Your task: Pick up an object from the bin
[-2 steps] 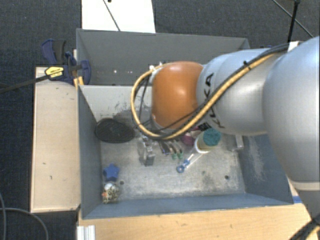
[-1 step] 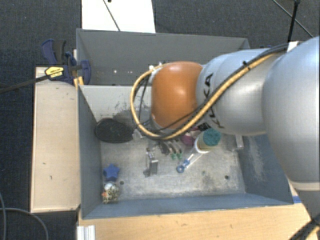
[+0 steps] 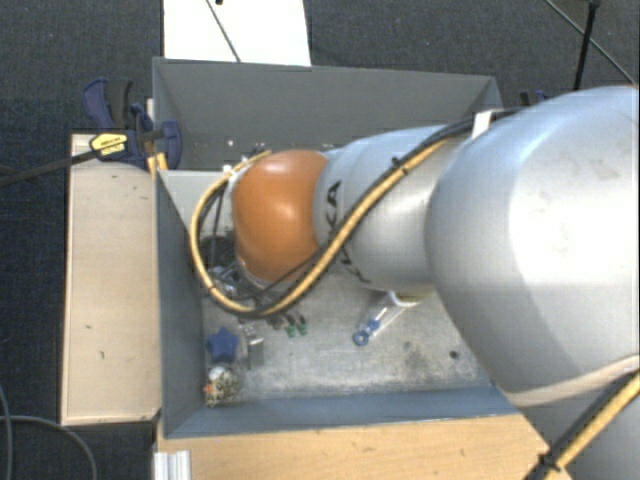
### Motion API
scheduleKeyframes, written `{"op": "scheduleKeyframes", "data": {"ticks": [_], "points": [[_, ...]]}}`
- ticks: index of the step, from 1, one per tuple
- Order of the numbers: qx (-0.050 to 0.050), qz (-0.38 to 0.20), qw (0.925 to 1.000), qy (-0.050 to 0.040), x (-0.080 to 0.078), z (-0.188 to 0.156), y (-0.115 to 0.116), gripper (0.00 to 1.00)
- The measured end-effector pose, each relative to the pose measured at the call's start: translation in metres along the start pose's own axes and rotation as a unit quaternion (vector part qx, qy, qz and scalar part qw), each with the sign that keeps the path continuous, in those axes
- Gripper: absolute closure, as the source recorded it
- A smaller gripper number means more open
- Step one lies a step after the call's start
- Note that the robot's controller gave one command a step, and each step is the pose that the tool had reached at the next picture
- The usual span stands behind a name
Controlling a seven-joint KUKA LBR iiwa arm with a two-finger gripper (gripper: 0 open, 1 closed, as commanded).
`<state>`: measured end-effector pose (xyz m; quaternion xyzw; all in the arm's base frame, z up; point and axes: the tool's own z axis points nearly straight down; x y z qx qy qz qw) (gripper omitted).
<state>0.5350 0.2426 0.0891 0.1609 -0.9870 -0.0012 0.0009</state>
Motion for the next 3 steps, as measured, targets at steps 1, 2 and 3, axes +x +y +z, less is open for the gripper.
{"op": "scheduleKeyframes", "data": {"ticks": [1,2,3], "points": [[0.001,0.0,1.0,0.0003,0.033,0.02,0.015,0.0],[0.001,0.003,1.0,-0.0023,0.031,0.018,0.014,1.0],[0.0,0.02,0.9998,-0.0067,0.016,-0.167,0.004,1.0]]}}
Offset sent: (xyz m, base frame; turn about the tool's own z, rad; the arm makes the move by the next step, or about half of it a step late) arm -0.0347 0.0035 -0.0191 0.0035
